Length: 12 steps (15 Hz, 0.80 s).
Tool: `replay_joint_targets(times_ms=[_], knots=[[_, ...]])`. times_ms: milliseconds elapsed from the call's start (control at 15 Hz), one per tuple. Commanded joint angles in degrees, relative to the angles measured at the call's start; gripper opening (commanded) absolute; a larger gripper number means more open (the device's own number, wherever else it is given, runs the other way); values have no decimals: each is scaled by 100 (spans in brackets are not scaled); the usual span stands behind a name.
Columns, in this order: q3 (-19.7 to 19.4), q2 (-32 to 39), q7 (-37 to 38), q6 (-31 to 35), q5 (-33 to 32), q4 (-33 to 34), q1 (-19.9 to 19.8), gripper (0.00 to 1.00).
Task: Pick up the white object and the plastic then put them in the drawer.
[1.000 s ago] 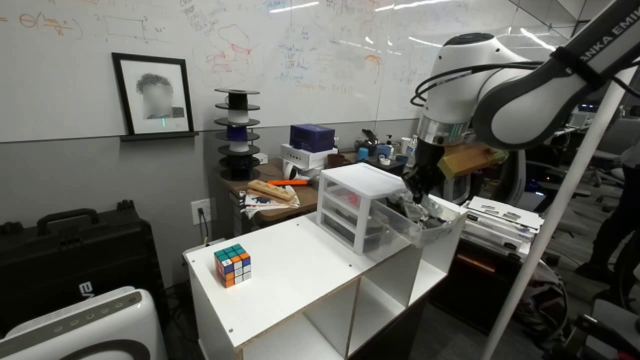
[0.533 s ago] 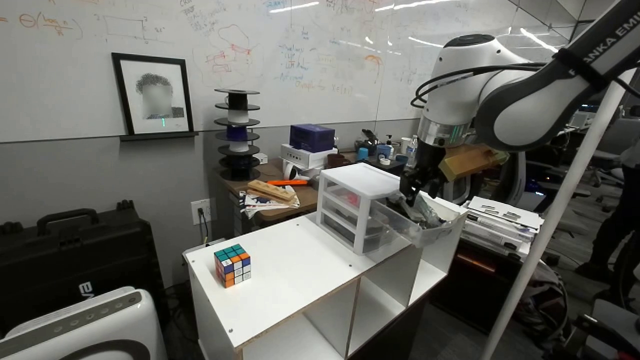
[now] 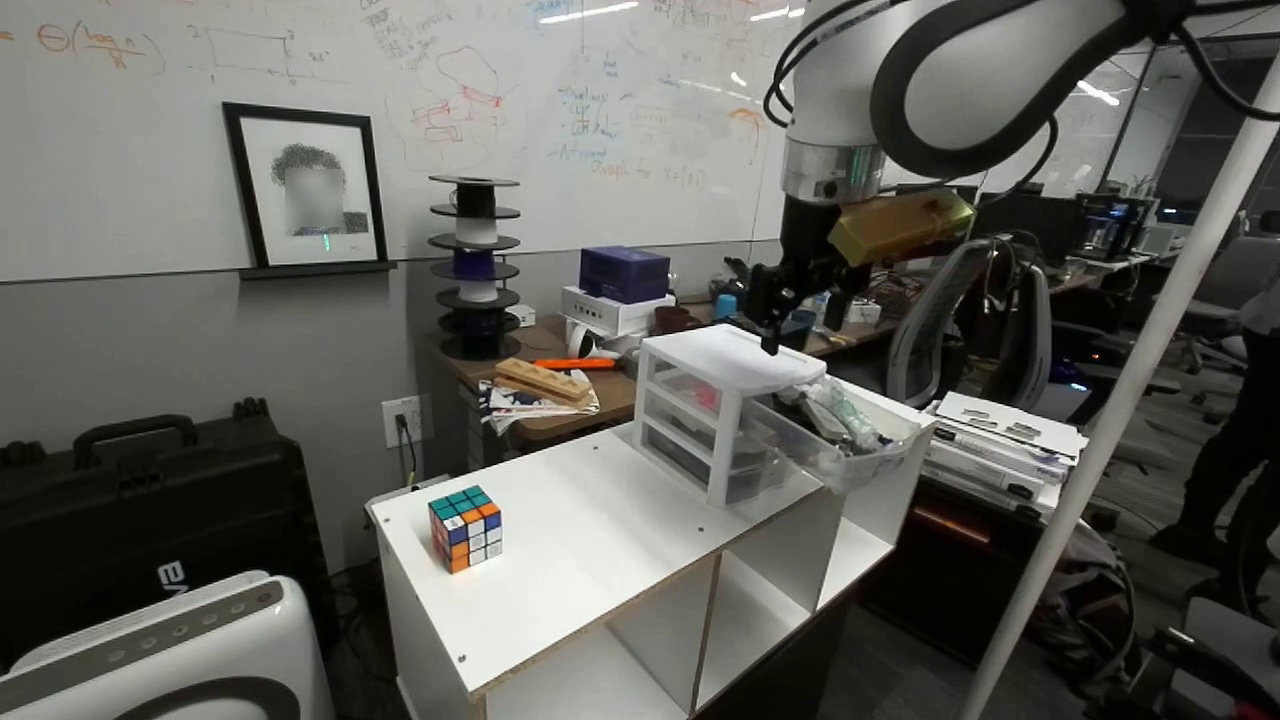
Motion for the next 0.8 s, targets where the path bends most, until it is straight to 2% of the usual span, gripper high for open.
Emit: replay_joint_targets(times_ms=[0, 267, 467, 533, 733], knots=[[110, 76, -246, -410, 20, 562, 104, 100], [196, 127, -548, -384, 251, 786, 107, 100], [301, 142, -1097, -274, 981, 812, 37, 100], [192, 80, -717, -276, 579, 649, 114, 100], [221, 96, -929, -275, 838, 677, 110, 100]])
